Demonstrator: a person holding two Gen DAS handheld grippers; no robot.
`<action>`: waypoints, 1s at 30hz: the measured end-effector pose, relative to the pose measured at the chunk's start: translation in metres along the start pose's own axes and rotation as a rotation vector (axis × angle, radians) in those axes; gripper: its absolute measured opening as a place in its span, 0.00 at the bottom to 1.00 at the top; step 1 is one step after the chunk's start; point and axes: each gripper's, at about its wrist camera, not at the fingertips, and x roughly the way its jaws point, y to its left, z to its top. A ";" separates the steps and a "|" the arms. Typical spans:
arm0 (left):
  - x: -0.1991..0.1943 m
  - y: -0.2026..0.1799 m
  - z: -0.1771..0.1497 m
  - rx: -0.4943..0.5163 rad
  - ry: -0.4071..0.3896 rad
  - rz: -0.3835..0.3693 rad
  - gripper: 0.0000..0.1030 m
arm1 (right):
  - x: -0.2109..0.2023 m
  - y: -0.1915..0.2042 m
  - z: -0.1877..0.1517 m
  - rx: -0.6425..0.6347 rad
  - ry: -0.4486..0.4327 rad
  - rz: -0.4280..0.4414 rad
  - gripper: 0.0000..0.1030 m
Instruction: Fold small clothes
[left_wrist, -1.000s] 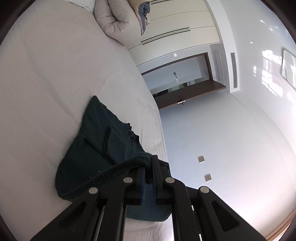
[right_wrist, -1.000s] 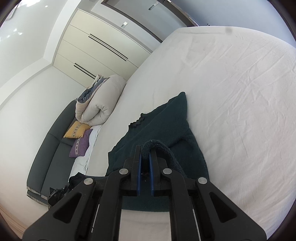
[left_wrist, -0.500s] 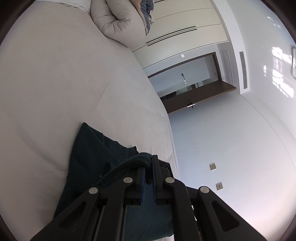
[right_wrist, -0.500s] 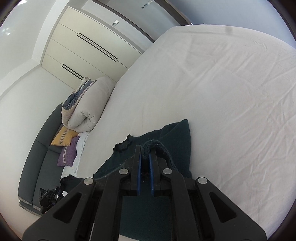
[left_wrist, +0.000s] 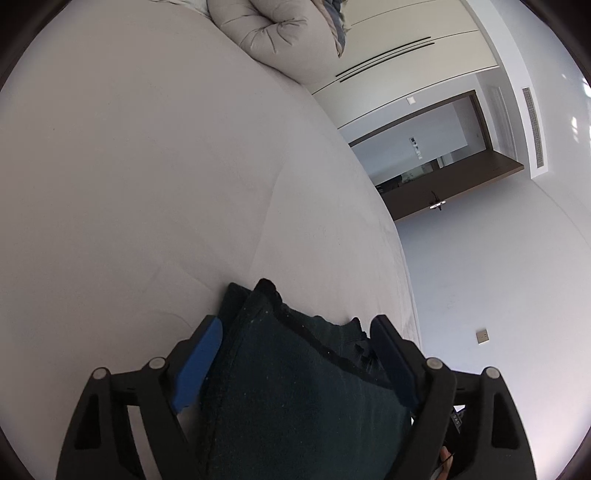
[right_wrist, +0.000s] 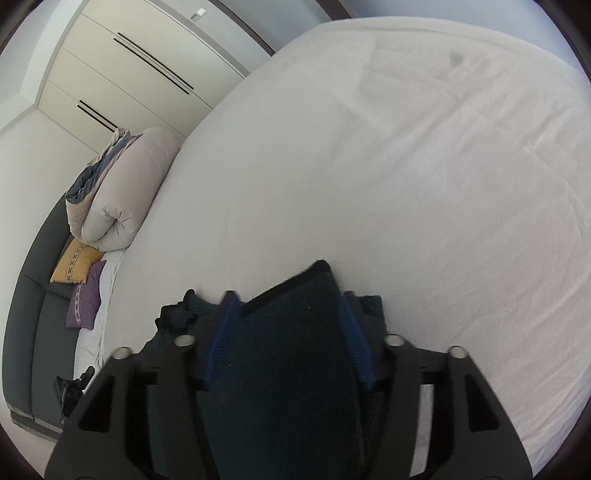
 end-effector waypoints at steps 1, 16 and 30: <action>-0.002 0.001 -0.003 0.002 0.011 -0.001 0.81 | -0.004 0.000 0.000 -0.003 -0.031 -0.007 0.74; -0.061 0.031 -0.077 0.152 0.059 0.120 0.79 | -0.080 0.016 -0.097 -0.283 0.001 -0.133 0.59; -0.065 0.023 -0.116 0.343 0.092 0.248 0.44 | -0.100 -0.022 -0.164 -0.259 0.058 -0.162 0.34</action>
